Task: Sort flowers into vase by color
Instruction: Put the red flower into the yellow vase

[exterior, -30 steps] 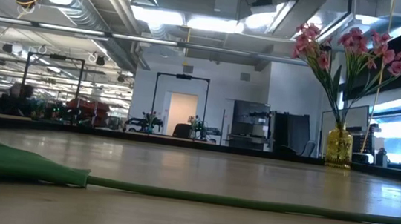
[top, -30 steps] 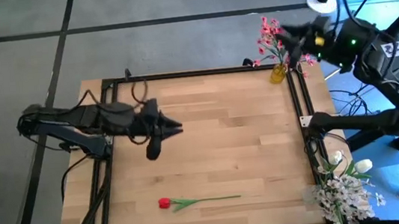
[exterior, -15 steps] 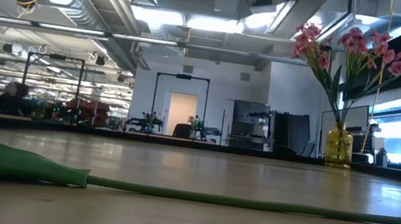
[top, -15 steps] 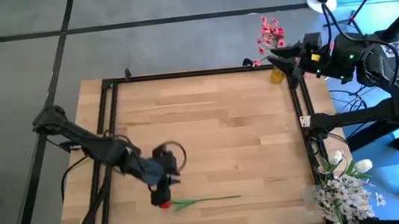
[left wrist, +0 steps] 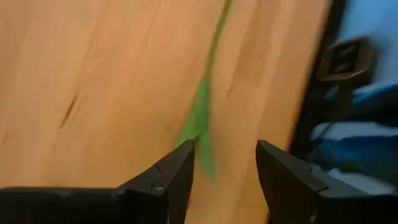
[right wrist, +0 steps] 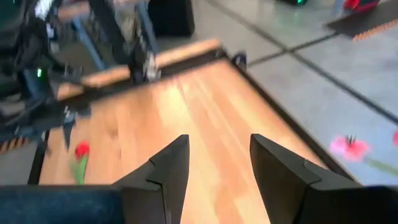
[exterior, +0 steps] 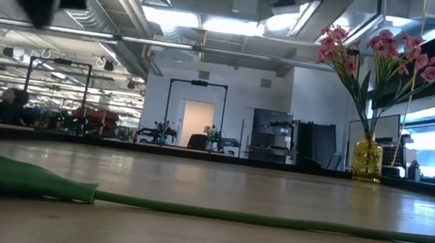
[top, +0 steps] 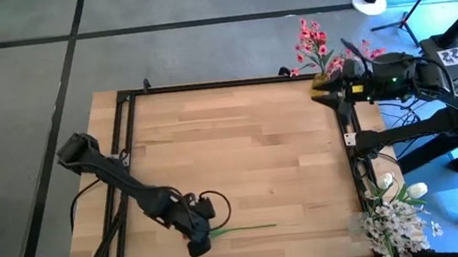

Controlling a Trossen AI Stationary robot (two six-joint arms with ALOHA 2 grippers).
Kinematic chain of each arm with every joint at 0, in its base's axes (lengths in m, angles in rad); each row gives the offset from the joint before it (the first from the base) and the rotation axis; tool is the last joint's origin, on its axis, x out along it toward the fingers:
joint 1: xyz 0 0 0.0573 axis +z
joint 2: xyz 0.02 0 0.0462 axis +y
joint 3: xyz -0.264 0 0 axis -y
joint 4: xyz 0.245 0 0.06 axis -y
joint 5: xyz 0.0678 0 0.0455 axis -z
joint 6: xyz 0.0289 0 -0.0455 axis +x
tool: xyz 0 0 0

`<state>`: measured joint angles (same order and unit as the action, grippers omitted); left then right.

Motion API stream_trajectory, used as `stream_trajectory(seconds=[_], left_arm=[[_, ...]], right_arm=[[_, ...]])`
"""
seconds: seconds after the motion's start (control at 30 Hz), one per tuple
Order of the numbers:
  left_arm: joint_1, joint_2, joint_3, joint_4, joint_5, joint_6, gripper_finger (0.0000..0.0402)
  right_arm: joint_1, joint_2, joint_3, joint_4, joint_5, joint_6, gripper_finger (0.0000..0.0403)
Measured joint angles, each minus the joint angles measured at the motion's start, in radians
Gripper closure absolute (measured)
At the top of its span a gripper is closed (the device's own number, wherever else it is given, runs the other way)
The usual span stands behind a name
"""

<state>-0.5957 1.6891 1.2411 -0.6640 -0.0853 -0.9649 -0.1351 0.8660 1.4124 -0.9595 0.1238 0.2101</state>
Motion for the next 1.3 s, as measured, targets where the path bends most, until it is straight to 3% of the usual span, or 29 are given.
stream_trajectory(seconds=[0.27, 0.4, 0.63, 0.77, 0.9, 0.97, 1.07, 1.17, 1.3], left_arm=[[-0.009, 0.159, 0.0, -0.02, 0.145, -0.024, 0.0236], [0.006, 0.216, 0.0, -0.053, 0.138, -0.014, 0.0236], [0.039, 0.288, 0.007, -0.056, 0.147, 0.13, 0.0243], [0.071, 0.3, 0.006, -0.064, 0.152, 0.142, 0.0284], [0.104, 0.282, 0.003, -0.09, 0.113, 0.141, 0.0365], [0.114, 0.262, 0.002, -0.113, 0.055, 0.153, 0.0389], [0.133, 0.226, -0.005, -0.169, -0.097, 0.172, 0.0391], [0.137, 0.181, 0.029, -0.237, -0.225, 0.215, 0.0396], [0.15, 0.174, 0.106, -0.273, -0.409, 0.491, 0.0397]], right_arm=[[-0.002, -0.023, 0.0, -0.089, -0.056, -0.036, 0.0232], [-0.002, -0.043, 0.0, -0.092, -0.048, -0.039, 0.0232], [-0.002, -0.054, 0.0, -0.092, -0.018, -0.04, 0.0232], [-0.002, -0.054, 0.0, -0.092, -0.01, -0.044, 0.0232], [-0.002, -0.054, 0.0, -0.091, -0.009, -0.059, 0.0232], [-0.002, -0.054, 0.0, -0.083, -0.002, -0.053, 0.0232], [-0.002, -0.052, 0.0, -0.059, -0.014, 0.002, 0.0232], [-0.003, -0.025, 0.002, -0.021, -0.085, 0.042, 0.0232], [-0.002, 0.046, 0.002, -0.02, -0.181, 0.042, 0.0232]])
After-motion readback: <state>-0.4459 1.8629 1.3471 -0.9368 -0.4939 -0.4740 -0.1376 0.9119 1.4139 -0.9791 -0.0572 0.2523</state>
